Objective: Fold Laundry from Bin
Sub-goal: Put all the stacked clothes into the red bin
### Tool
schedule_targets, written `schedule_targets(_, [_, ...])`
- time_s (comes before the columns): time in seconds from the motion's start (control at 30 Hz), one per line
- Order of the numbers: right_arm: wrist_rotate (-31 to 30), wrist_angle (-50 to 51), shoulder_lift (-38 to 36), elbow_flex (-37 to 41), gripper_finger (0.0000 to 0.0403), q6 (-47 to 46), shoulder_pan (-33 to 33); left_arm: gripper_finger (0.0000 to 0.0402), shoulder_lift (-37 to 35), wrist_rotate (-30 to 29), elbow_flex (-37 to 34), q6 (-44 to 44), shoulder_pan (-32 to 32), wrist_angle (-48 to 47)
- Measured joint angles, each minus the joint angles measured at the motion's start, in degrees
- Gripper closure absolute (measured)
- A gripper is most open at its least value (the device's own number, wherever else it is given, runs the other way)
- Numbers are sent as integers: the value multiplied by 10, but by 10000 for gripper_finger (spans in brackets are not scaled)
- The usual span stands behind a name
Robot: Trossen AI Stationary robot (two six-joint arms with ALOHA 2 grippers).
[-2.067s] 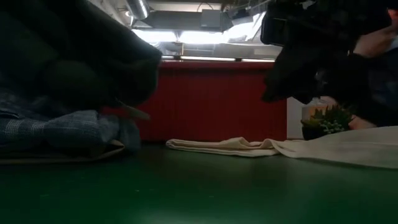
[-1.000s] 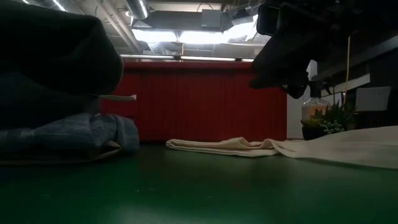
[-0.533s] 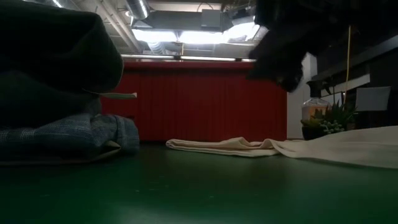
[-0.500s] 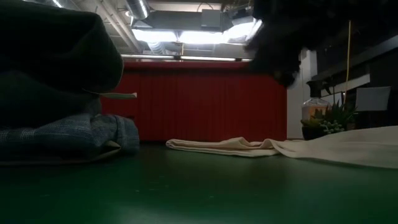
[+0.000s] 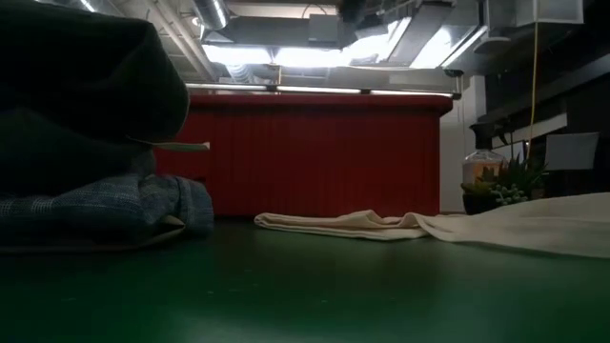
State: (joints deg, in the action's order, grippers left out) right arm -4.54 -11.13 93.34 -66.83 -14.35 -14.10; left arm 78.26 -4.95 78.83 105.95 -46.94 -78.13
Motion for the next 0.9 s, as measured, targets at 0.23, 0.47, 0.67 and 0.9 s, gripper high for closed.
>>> schedule_targets(0.23, [27, 1, 124, -126, 260, 53, 36, 218, 1, -77, 0, -26, 13, -26])
schedule_targets(0.47, [27, 2, 243, -226, 260, 61, 73, 218, 4, -119, -31, -23, 13, -84])
schedule_targets(0.67, [33, -3, 314, -272, 260, 58, 100, 218, 4, -108, -128, -11, 11, -80])
schedule_targets(0.9, [42, -14, 379, -284, 260, 57, 124, 218, 4, -109, -247, -10, 11, 9])
